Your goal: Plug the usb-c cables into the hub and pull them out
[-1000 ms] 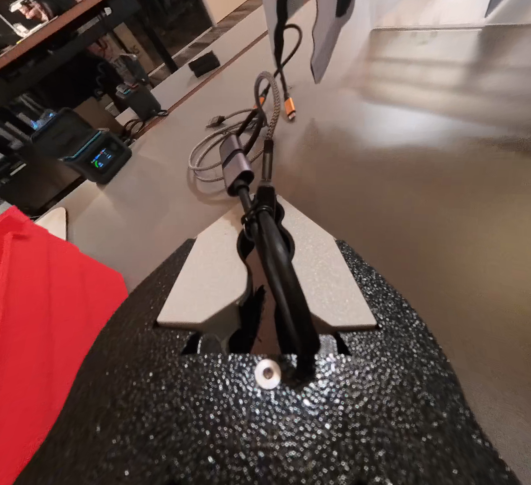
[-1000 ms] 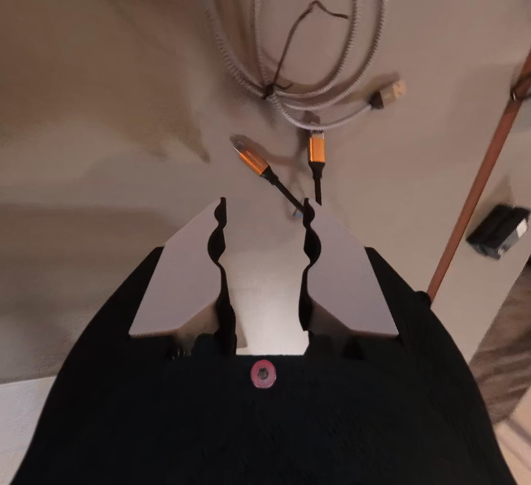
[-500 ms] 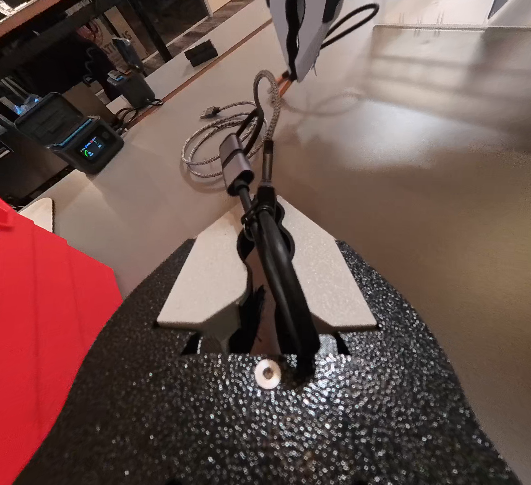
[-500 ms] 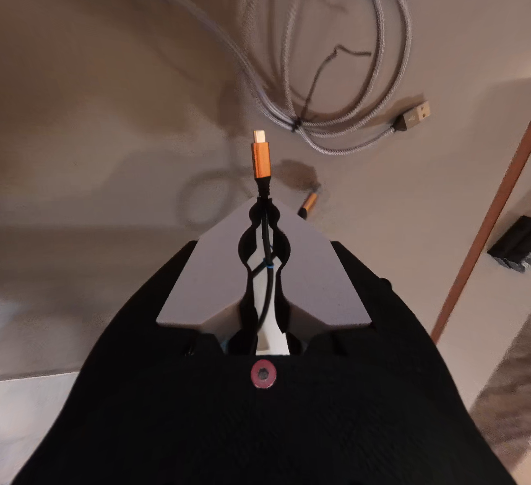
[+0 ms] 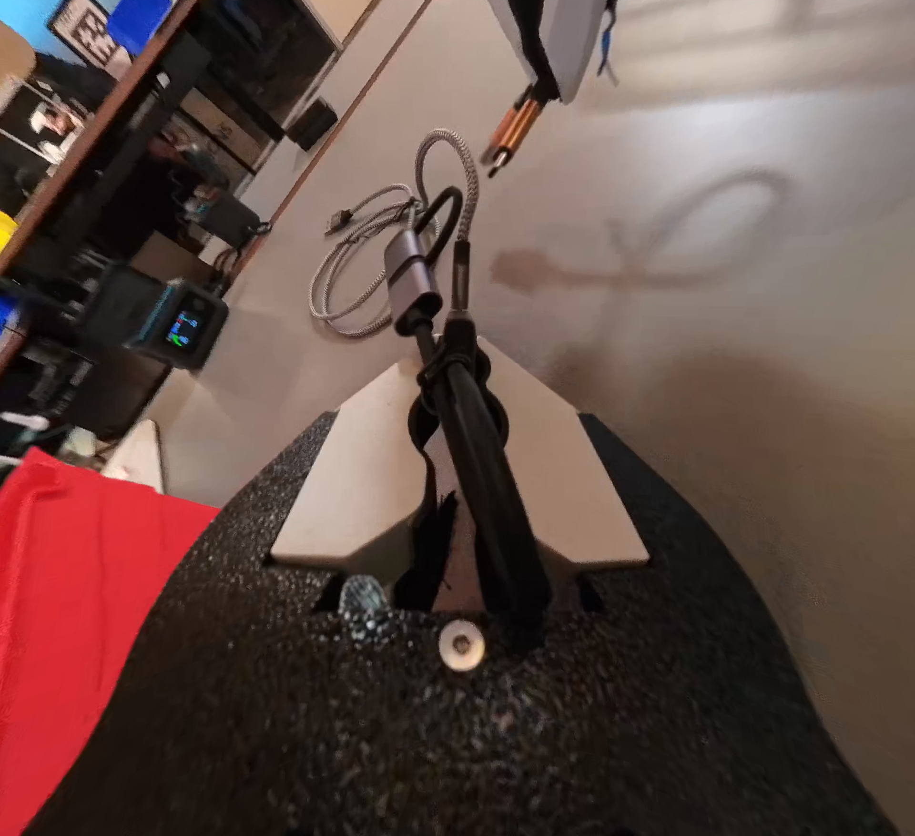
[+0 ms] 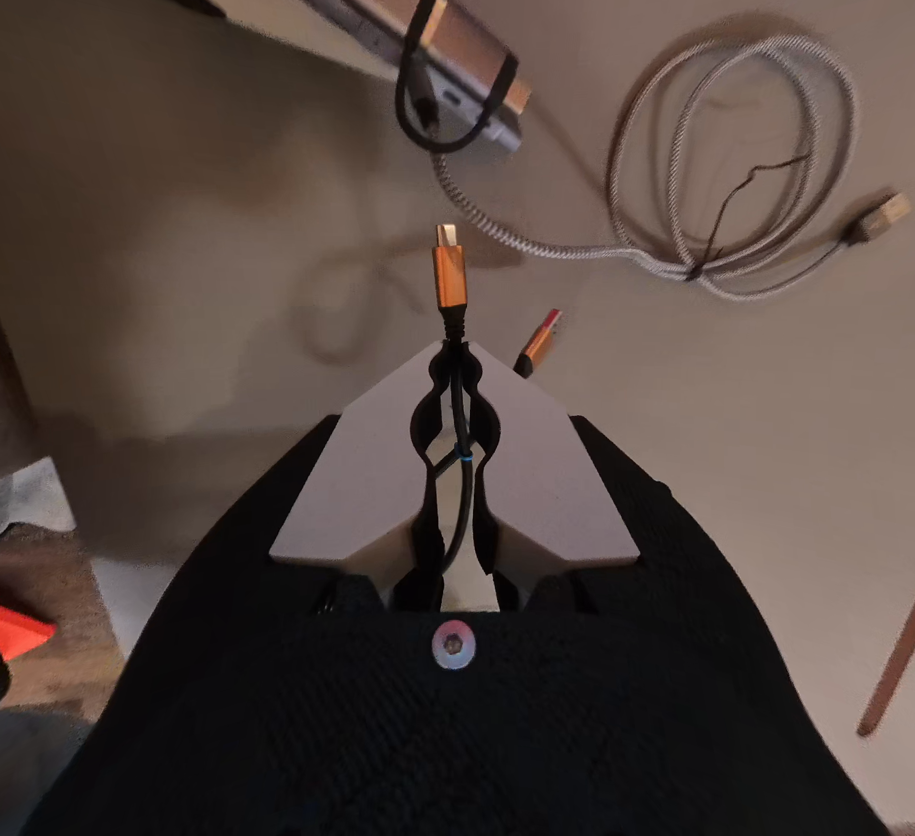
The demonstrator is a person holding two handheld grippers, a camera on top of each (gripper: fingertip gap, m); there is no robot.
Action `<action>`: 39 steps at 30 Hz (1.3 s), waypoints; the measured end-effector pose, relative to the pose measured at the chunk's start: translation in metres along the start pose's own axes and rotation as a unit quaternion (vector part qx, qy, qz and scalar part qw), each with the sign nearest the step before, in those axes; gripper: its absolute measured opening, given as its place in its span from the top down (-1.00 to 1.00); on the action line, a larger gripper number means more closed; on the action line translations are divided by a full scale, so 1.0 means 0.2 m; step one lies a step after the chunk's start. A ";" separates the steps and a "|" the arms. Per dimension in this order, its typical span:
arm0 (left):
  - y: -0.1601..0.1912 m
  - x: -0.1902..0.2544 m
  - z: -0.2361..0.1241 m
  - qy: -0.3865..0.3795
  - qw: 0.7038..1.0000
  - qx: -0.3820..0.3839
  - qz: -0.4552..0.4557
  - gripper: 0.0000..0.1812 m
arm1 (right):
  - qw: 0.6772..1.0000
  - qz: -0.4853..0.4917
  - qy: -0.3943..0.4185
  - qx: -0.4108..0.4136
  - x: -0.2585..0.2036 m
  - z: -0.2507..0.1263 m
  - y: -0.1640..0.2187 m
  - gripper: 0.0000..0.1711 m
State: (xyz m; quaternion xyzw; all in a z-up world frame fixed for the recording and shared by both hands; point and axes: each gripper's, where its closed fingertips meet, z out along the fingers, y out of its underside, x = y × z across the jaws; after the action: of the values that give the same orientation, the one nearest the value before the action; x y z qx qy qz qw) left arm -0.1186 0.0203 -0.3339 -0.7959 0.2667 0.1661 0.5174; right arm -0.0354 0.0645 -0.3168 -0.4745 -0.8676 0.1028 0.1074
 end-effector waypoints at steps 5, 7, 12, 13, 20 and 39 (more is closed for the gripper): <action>-0.01 0.06 0.01 -0.043 0.982 -0.038 0.181 0.91 | 0.998 0.041 0.032 -0.047 -0.04 -0.07 0.16 0.99; -0.01 0.10 0.02 -0.059 0.962 -0.051 0.260 0.92 | 0.995 0.078 0.042 -0.048 -0.05 -0.10 0.20 0.99; -0.06 0.17 0.02 -0.083 0.927 -0.052 0.362 0.93 | 0.987 0.123 0.051 -0.094 -0.11 0.01 0.33 0.99; -0.07 0.16 0.02 -0.093 0.922 -0.049 0.372 0.93 | 0.986 0.130 0.050 -0.095 -0.12 0.04 0.34 0.99; -0.13 0.10 -0.03 -0.144 0.923 -0.022 0.355 0.93 | 0.975 0.222 0.017 0.004 -0.13 0.00 0.27 0.58; -0.32 0.10 -0.18 -0.230 0.888 0.072 0.392 0.91 | 0.819 0.394 -0.345 0.235 -0.10 -0.07 -0.32 0.66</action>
State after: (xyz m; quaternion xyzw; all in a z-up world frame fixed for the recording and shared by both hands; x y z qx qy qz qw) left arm -0.0651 0.0030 -0.2834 -0.5264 0.4418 0.5142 0.5131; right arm -0.0729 0.0154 -0.2881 -0.6699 -0.5361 0.4940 -0.1406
